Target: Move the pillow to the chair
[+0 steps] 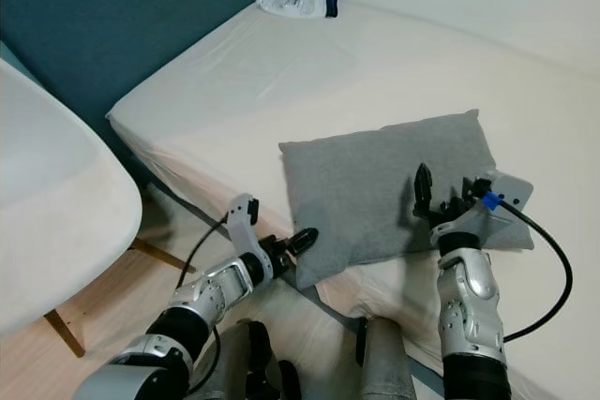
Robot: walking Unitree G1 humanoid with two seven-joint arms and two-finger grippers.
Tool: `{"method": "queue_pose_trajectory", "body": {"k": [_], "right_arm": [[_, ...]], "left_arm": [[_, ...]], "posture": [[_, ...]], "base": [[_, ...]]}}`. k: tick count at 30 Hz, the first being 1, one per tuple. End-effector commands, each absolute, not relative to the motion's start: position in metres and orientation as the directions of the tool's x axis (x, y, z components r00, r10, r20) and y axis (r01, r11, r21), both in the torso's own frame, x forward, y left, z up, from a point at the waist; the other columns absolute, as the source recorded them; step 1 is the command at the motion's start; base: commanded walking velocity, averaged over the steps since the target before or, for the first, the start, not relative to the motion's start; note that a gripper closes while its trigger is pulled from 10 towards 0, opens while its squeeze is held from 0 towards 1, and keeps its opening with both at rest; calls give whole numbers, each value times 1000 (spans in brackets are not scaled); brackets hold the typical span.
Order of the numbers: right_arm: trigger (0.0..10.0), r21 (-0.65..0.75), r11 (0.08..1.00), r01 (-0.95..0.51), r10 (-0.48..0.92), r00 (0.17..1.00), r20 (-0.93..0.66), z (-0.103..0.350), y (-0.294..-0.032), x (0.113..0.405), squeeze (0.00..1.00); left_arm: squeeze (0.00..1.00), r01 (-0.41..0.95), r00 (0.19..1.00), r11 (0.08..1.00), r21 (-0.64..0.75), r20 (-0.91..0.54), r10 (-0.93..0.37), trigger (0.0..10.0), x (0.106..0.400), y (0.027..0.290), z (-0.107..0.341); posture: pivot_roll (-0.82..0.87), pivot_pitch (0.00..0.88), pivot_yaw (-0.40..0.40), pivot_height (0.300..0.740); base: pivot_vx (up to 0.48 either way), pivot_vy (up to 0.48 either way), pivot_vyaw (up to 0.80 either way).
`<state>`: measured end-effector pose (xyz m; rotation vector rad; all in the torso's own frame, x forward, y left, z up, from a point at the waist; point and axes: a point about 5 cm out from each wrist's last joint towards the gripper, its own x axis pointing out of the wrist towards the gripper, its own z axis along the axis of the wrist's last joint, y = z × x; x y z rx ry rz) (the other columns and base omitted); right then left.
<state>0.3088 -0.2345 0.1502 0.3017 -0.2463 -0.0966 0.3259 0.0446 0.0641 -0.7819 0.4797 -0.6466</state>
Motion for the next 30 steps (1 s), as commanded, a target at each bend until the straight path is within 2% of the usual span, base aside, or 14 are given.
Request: {"method": "queue_pose_trajectory", "body": {"k": [1, 4, 13, 14, 15, 16, 23, 30], "right_arm": [[10000, 326, 944, 58, -128, 972, 198, 145, -232, 304, 0], [10000, 326, 944, 54, -125, 972, 200, 148, -231, 304, 0], [10000, 329, 943, 48, -119, 972, 201, 150, -231, 303, 0], [10000, 330, 943, 48, -119, 973, 199, 151, -231, 302, 0], [10000, 330, 943, 48, -119, 973, 198, 151, -231, 302, 0], [10000, 330, 943, 49, -119, 973, 196, 151, -231, 302, 0], [10000, 334, 941, 48, -118, 974, 191, 151, -230, 302, 0], [10000, 367, 929, 54, -129, 974, 183, 150, -232, 303, 0]], "left_arm": [[0, 367, 599, 397, -841, -112, -793, 10000, 304, 0, 59], [0, 374, 576, 381, -846, -110, -810, 10000, 299, -8, 57], [0, 363, 583, 367, -856, -98, -806, 10000, 295, -22, 59], [0, 364, 599, 384, -849, -103, -794, 4784, 295, -24, 60], [0, 363, 610, 397, -843, -106, -785, 4784, 295, -25, 60], [0, 359, 619, 392, -847, -98, -779, 0, 295, -27, 61], [0, 352, 657, 381, -855, -64, -751, 0, 301, -28, 69], [0, 369, 751, 340, -865, 62, -657, 0, 331, -7, 103]], "posture": [[-94, 304, 89, 626], [-96, 304, 89, 626], [-103, 297, 90, 626], [-105, 298, 92, 626], [-105, 297, 92, 626], [-104, 298, 91, 626], [-102, 299, 92, 626], [-101, 289, 91, 626]], "base": [[0, 0, 0], [0, 0, 0], [0, 0, 0], [0, 0, 0], [0, 0, 0], [0, 0, 0], [0, 0, 0], [0, 0, 0]]}}
